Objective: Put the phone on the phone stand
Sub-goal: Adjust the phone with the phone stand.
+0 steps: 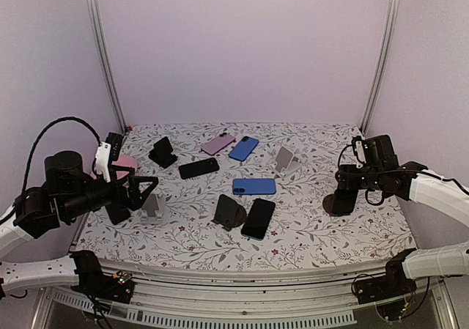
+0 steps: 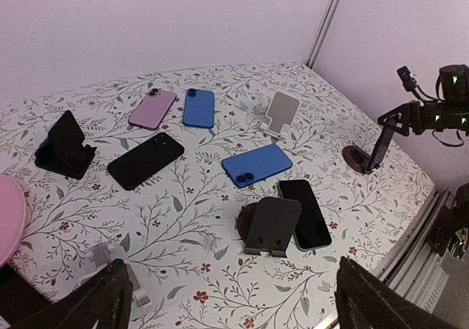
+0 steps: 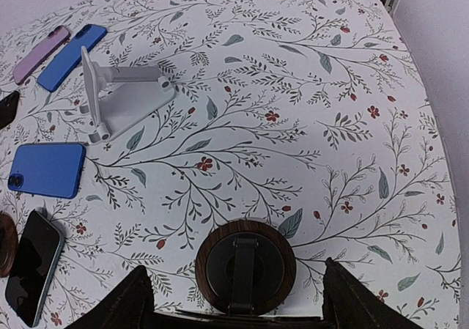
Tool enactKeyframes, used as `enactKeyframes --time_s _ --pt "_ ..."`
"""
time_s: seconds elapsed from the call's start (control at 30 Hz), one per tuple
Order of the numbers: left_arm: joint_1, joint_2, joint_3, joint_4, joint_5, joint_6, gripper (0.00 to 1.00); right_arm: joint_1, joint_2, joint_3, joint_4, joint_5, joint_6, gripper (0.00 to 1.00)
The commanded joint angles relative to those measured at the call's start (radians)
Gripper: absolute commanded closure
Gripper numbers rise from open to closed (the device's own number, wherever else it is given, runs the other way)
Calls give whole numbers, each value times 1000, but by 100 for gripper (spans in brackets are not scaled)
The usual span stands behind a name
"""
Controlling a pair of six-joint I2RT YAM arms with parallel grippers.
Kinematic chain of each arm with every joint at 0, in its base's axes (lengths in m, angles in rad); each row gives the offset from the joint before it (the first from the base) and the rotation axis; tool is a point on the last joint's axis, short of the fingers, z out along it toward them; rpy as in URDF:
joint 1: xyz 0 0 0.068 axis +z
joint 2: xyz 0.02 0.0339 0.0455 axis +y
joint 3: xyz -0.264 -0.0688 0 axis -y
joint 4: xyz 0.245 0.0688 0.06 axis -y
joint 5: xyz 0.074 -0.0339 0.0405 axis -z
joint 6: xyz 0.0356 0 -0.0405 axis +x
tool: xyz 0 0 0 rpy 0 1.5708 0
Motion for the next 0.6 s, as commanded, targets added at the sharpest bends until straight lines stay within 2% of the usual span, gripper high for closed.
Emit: enactKeyframes --time_s 0.0,0.57 --pt "11 4 -5 10 6 2 3 -6 -3 2 11 -15 24 34" --pt "13 10 -5 10 9 3 3 -4 -68 17 16 -49 56 39"
